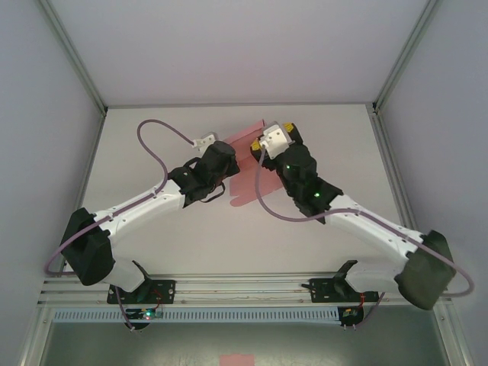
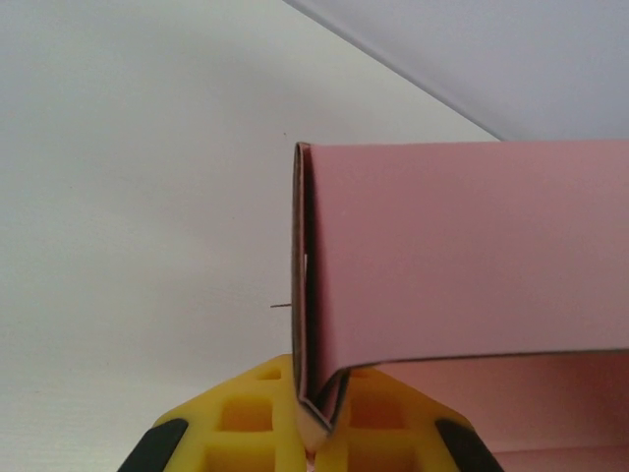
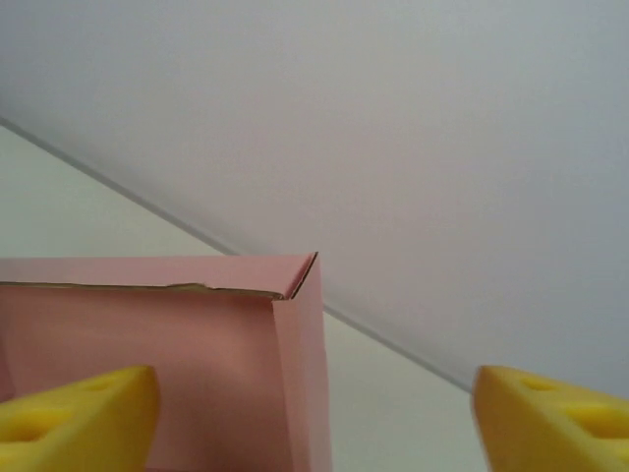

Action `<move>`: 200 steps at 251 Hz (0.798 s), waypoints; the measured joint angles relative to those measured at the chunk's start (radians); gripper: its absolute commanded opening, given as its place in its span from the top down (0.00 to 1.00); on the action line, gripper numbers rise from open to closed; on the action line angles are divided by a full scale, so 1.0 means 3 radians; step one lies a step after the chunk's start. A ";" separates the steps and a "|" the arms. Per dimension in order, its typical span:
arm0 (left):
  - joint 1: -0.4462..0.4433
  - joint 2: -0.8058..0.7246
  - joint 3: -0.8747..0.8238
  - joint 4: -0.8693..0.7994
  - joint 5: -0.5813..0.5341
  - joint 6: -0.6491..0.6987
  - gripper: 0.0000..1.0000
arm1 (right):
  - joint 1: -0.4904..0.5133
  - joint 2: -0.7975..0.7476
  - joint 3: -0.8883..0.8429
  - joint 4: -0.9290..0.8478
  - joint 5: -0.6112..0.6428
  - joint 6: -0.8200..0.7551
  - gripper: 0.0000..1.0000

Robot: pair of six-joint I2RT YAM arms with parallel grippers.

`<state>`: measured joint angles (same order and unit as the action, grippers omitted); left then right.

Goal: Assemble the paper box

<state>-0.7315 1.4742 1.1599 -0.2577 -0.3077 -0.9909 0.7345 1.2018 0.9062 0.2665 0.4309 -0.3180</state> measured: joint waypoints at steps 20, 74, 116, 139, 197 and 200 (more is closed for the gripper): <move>0.0000 -0.0031 -0.0036 0.0004 -0.0006 0.0081 1.00 | -0.0025 -0.0266 -0.0089 -0.0134 -0.0225 0.0072 0.02; 0.0005 -0.0195 -0.0144 0.0008 0.0023 0.0565 1.00 | -0.0477 -0.1120 -0.0364 -0.0373 -0.0673 0.0743 0.02; 0.0023 -0.0421 -0.0225 0.0097 0.0380 0.1092 1.00 | -0.1438 -0.1392 -0.0413 -0.0661 -0.0802 0.1570 0.02; 0.0023 -0.0481 -0.0225 0.0191 0.0600 0.1306 1.00 | -0.1839 -0.1205 -0.0412 -0.0844 -0.1058 0.1863 0.02; 0.0023 -0.0245 0.0001 0.0084 0.1076 0.1891 1.00 | -0.1910 -0.0718 -0.0412 -0.1202 -0.1663 0.2065 0.02; 0.0023 -0.0217 0.0038 0.0057 0.1094 0.1948 1.00 | -0.1911 -0.0724 -0.0412 -0.1214 -0.1662 0.2065 0.02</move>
<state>-0.7246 1.4090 1.1713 -0.2405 0.0204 -0.4065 0.1612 0.9848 0.7826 -0.0978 -0.0677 0.3016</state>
